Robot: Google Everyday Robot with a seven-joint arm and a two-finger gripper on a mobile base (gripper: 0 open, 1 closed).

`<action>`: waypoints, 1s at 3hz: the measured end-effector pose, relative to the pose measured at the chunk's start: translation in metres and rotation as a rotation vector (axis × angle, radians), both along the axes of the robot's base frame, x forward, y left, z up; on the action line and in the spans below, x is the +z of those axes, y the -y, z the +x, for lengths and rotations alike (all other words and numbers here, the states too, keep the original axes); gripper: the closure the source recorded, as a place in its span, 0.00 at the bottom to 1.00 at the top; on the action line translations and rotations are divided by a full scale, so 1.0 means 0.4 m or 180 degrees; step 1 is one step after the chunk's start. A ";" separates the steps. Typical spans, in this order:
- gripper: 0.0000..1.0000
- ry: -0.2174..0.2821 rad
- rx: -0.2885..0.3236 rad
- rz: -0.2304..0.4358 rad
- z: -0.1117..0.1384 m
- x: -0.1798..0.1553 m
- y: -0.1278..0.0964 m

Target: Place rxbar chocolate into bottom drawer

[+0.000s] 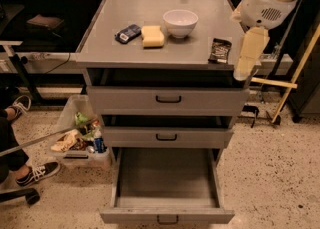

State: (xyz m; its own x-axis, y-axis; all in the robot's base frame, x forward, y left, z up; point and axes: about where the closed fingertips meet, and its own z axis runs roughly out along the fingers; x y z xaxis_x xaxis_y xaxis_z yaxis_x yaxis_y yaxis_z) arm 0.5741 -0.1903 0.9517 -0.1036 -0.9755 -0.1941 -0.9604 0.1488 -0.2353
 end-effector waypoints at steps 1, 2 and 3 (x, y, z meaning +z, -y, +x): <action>0.00 -0.0061 -0.0070 0.0026 0.144 -0.049 0.011; 0.00 -0.0067 -0.0255 0.0118 0.236 -0.089 0.063; 0.00 0.0030 -0.0428 0.0245 0.319 -0.124 0.111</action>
Offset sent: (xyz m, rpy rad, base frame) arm 0.1361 -0.0643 -0.0419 0.0605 0.0704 -0.1522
